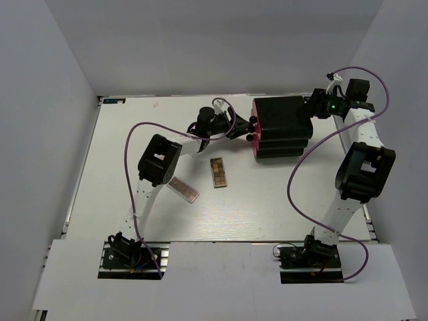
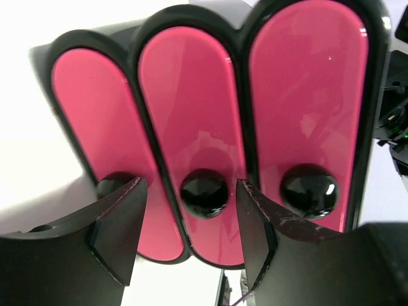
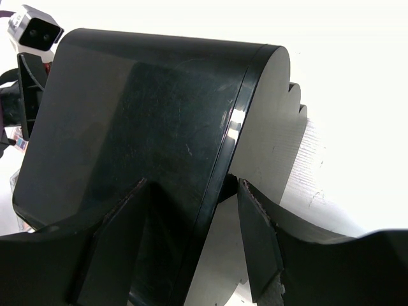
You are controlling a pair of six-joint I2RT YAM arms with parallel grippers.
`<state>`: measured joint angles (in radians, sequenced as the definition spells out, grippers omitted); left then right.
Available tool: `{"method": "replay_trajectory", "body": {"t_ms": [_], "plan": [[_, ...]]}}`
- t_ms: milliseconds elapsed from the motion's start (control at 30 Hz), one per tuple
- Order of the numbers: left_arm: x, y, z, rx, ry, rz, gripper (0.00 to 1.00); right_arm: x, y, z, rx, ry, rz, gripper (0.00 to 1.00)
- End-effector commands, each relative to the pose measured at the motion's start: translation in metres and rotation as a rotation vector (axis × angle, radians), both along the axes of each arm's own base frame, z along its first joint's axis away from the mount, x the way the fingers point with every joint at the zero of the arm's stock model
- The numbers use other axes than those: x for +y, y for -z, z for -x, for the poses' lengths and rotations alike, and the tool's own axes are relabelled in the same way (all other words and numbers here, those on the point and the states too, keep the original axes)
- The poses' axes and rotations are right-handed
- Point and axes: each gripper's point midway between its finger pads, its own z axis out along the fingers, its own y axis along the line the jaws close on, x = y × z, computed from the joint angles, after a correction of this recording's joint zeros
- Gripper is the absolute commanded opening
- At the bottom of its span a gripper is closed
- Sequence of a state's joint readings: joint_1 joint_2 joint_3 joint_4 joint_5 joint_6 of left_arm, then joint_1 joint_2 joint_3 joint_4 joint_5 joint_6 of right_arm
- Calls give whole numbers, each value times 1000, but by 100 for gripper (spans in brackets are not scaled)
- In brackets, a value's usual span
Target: Organize the makeup
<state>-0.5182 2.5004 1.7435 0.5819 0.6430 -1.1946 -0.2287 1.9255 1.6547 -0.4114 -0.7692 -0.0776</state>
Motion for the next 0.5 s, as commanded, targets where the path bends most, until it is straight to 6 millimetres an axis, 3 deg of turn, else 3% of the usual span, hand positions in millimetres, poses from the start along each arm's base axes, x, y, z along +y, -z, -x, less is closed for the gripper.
{"method": "replay_trajectory", "body": {"t_ms": [0, 133, 467], "plan": [[-14, -27, 2, -49, 25, 40, 68, 17, 41, 15, 149, -34, -13, 62], [-14, -26, 1, -45, 20, 47, 66, 17, 43, 15, 151, -33, -11, 62], [-12, -26, 7, -37, 32, 46, 51, 14, 46, 15, 161, -22, -8, 62]]}}
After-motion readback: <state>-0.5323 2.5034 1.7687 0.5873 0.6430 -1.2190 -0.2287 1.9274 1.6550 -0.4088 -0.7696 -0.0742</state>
